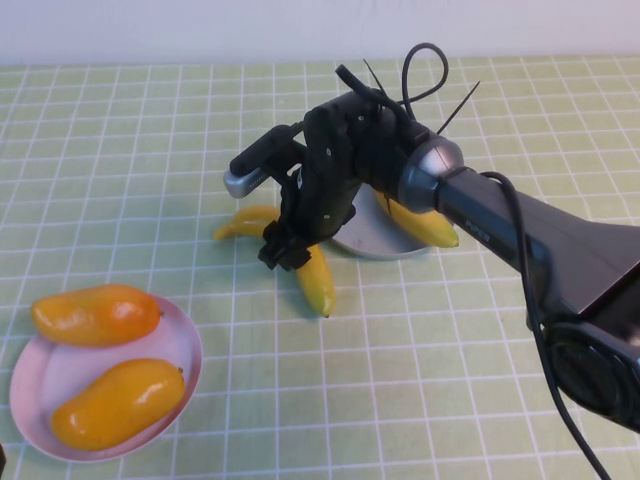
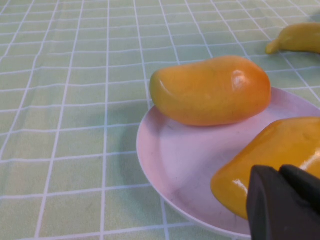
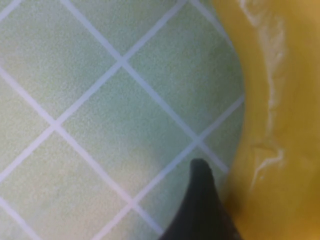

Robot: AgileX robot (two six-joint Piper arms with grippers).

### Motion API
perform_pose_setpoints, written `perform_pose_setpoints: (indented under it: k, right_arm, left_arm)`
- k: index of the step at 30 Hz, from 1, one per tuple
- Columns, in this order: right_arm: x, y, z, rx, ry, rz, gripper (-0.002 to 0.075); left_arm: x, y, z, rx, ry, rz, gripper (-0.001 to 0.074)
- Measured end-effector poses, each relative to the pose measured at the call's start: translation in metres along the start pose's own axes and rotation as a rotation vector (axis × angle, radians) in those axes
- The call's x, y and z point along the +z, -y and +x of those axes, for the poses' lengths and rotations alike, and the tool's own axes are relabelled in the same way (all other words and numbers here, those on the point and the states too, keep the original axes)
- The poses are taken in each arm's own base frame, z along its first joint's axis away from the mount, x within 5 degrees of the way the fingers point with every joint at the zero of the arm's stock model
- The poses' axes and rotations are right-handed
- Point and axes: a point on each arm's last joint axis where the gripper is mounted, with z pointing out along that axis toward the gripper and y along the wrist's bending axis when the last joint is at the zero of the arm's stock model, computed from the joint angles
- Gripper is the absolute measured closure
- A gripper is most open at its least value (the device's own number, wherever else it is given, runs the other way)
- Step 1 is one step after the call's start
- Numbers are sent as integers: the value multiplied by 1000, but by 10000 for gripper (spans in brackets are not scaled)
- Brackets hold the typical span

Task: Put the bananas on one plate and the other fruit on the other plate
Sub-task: Put another type of fruit in the right plate

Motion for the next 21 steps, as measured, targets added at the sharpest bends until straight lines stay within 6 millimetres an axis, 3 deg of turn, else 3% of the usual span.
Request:
perform_pose_setpoints:
  k: [5,8,13,18,21]
  right_arm:
    - [6,0,2,2,-10,-5,307]
    - [6,0,2,2,-10,-5,405]
    - [5,0,1,99,-9,-2,410]
    - [-20,7,-4,192,33,79,410]
    - [-42,25,-6,297,79,165,410]
  left_arm:
    - [0,0,0,0,0,0,737]
    - [0,0,0,0,0,0,737]
    - [0,0,0,0,0,0,737]
    - [0,0,0,0,0,0,737]
    - [0,0,0,0,0,0,737]
